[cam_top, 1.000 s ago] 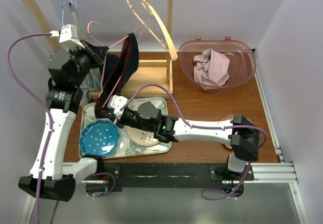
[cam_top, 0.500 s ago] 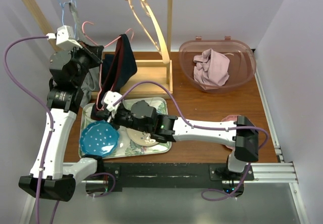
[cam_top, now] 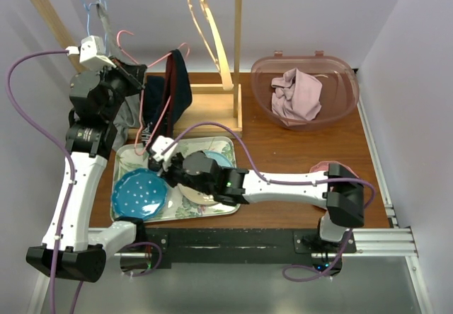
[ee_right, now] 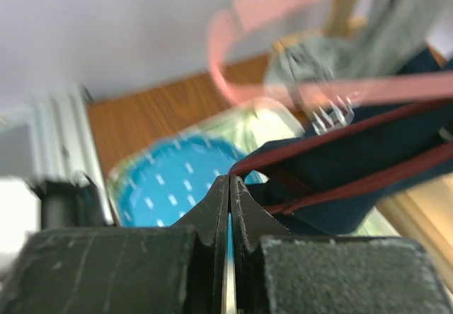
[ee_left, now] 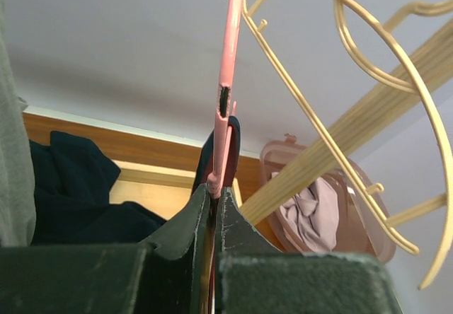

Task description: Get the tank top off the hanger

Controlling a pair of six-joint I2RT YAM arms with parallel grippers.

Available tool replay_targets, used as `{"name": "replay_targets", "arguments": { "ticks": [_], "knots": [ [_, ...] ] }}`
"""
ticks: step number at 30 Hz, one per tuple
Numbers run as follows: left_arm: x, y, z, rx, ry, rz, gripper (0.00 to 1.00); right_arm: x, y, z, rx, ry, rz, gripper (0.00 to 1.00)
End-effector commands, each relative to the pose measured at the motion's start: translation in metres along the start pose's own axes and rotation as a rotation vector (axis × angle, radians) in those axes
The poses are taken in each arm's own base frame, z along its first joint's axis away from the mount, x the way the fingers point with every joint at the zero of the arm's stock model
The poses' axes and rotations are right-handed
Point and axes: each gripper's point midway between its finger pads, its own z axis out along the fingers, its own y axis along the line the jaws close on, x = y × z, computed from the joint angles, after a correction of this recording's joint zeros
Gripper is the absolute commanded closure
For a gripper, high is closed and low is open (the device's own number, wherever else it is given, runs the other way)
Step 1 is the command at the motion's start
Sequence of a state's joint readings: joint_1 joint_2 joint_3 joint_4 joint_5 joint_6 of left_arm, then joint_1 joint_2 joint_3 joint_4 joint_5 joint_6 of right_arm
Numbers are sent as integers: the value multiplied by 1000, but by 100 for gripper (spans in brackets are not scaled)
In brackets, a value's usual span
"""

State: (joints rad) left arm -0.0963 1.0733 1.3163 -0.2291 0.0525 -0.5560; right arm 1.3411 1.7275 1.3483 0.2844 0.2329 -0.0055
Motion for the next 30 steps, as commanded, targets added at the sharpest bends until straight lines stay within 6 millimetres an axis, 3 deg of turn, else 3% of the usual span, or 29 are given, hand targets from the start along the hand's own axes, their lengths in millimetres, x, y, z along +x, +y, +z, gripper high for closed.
{"name": "replay_targets", "arguments": {
  "ticks": [1, 6, 13, 19, 23, 27, 30],
  "knots": [
    [-22, -36, -12, 154, -17, 37, 100, -34, -34, -30, 116, -126, 19, 100],
    [-13, -57, -29, 268, 63, 75, 100, -43, -72, -46, 195, -170, 26, 100],
    [-4, -61, -61, 303, 88, 97, 100, -64, -138, -82, 333, -291, 71, 100],
    [3, -72, -85, 374, 107, 94, 100, -72, -166, -108, 396, -371, 79, 100],
    [6, -80, -97, 419, 114, 67, 100, -70, -180, -110, 406, -379, 82, 100],
    [19, -76, -98, 426, 148, 42, 100, -67, -191, -112, 368, -410, 110, 100],
    [25, -75, -98, 431, 165, 44, 100, -66, -212, -120, 400, -417, 115, 100]
  ]
}}
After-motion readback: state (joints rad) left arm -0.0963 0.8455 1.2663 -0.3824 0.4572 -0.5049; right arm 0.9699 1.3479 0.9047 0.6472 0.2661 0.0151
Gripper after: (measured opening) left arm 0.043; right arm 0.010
